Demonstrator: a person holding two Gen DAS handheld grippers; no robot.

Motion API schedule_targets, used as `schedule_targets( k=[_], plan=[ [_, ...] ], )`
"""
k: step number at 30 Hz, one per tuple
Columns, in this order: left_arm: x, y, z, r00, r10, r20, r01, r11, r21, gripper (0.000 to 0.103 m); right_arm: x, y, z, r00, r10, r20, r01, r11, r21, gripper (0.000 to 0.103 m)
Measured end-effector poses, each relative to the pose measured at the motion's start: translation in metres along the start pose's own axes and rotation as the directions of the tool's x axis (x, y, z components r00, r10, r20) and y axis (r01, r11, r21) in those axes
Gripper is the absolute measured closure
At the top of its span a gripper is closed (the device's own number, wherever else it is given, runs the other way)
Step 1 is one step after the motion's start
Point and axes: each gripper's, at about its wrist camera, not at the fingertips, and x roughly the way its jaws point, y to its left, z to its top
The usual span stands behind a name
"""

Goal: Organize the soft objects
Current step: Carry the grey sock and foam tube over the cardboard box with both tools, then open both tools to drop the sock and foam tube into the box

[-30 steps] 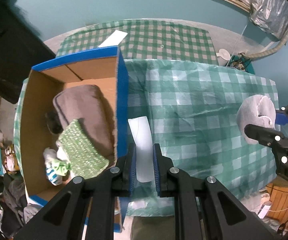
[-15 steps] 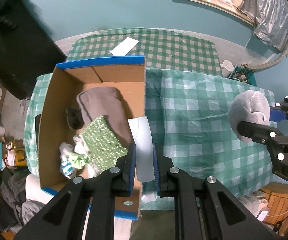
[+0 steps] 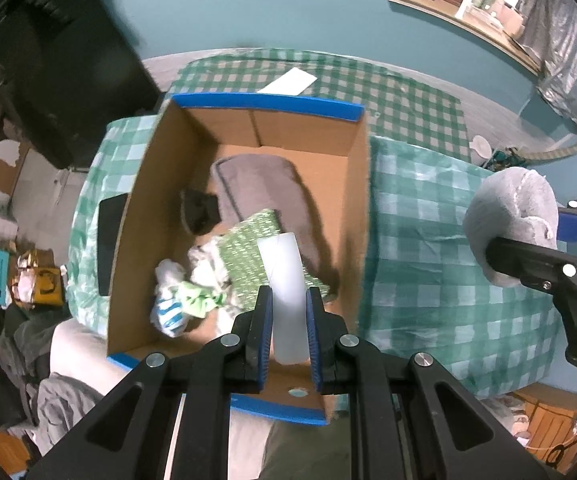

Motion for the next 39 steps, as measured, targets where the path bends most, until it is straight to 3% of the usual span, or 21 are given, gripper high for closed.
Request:
schedule_targets(
  k=[21,39],
  plan=[
    [0.016,0.077,-0.011,0.998,0.06,-0.035,-0.063,0.993,-0.102,0.087,0.042,0.057,0.041,0.999,0.025,-0.042,-0.028,0.997,-0.075,0.073],
    [0.032,0.098,-0.003,0.996,0.063,-0.068,-0.067,0.995,-0.071,0.083,0.065,0.072,0.062,0.998,0.008,-0.057,-0.011,0.999,-0.042,0.066]
  ],
)
